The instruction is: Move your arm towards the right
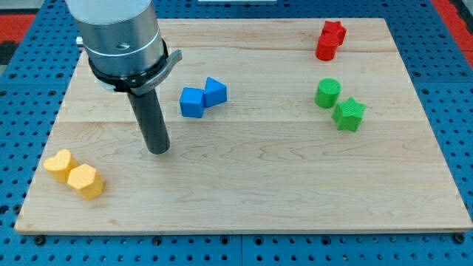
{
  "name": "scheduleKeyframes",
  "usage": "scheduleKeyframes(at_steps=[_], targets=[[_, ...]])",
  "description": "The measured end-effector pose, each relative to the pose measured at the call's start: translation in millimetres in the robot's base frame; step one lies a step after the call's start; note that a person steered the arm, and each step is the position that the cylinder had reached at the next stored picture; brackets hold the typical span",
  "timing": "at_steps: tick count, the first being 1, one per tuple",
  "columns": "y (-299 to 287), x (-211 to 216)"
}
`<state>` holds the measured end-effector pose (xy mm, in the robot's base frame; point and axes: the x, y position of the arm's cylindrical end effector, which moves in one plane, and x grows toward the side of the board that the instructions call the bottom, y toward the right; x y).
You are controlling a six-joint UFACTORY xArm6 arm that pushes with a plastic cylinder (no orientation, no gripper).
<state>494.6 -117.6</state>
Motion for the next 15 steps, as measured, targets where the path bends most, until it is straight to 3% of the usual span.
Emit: scheduleKeyframes(at_steps=[9,12,15], targets=[[21,0],[150,6],[168,21]])
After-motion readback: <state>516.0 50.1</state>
